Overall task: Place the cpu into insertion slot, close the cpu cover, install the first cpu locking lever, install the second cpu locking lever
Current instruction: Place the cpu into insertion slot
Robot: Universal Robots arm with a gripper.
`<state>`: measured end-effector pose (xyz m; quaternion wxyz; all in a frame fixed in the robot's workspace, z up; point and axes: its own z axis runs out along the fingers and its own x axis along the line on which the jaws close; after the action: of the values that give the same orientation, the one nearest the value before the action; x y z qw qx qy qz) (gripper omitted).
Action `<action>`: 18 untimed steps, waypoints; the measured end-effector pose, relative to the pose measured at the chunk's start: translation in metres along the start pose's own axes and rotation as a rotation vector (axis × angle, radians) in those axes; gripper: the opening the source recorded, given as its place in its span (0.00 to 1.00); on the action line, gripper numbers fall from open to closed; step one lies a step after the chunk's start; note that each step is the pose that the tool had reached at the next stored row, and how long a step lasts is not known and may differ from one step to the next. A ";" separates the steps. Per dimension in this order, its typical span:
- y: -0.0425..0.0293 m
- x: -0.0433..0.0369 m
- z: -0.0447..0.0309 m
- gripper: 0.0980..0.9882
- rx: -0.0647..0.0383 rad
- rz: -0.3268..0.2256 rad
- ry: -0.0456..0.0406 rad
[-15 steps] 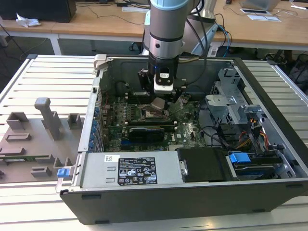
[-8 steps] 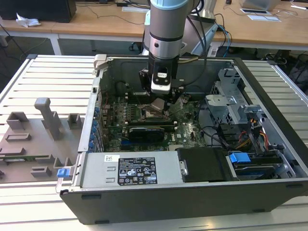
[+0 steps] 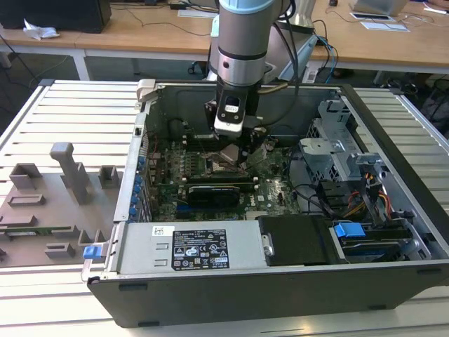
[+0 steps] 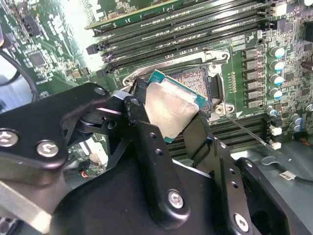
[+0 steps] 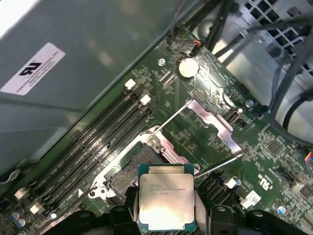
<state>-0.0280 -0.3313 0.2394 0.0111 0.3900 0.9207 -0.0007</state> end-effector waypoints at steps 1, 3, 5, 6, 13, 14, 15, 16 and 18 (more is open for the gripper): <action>0.0000 0.0000 0.0000 0.50 0.001 0.012 -0.0011; 0.0000 0.0000 0.0001 0.50 0.003 0.034 -0.0031; 0.0000 0.0000 0.0002 0.50 0.006 0.060 -0.0055; 0.0000 0.0000 0.0003 0.50 0.007 0.070 -0.0064; 0.0001 -0.0001 0.0006 0.50 0.017 0.159 -0.0151; 0.0001 -0.0001 0.0006 0.50 0.018 0.168 -0.0160; 0.0002 -0.0002 0.0006 0.50 0.019 0.176 -0.0169; 0.0002 -0.0002 0.0006 0.50 0.020 0.185 -0.0180; 0.0003 -0.0003 0.0008 0.50 0.024 0.224 -0.0222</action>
<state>-0.0275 -0.3313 0.2386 0.0166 0.4906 0.8711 -0.0150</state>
